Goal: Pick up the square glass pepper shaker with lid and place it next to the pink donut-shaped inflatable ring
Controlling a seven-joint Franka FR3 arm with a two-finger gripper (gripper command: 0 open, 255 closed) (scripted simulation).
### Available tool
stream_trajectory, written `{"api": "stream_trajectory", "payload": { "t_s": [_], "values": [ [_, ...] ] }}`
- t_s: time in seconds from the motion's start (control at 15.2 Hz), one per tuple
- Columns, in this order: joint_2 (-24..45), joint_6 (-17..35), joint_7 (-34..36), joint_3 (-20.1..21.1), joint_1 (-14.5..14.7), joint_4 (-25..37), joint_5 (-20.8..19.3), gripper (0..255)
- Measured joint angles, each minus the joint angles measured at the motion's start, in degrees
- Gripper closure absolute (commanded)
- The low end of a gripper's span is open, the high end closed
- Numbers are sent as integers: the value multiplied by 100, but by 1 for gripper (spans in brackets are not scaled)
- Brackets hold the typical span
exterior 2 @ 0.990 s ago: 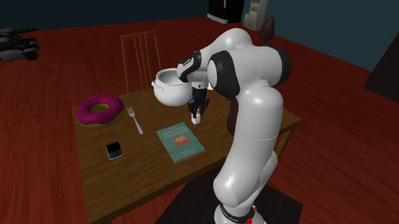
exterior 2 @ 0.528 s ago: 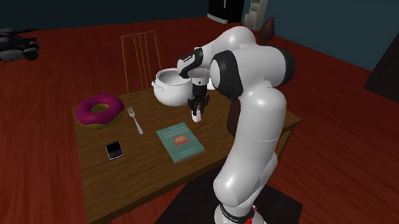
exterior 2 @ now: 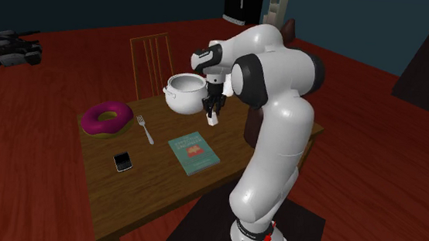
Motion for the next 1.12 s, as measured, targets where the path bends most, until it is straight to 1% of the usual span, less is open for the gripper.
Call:
{"api": "stream_trajectory", "payload": {
  "t_s": [1.12],
  "values": [
    [-363, -1237, 203, 33, 24, 921, -158, 255]
  ]
}}
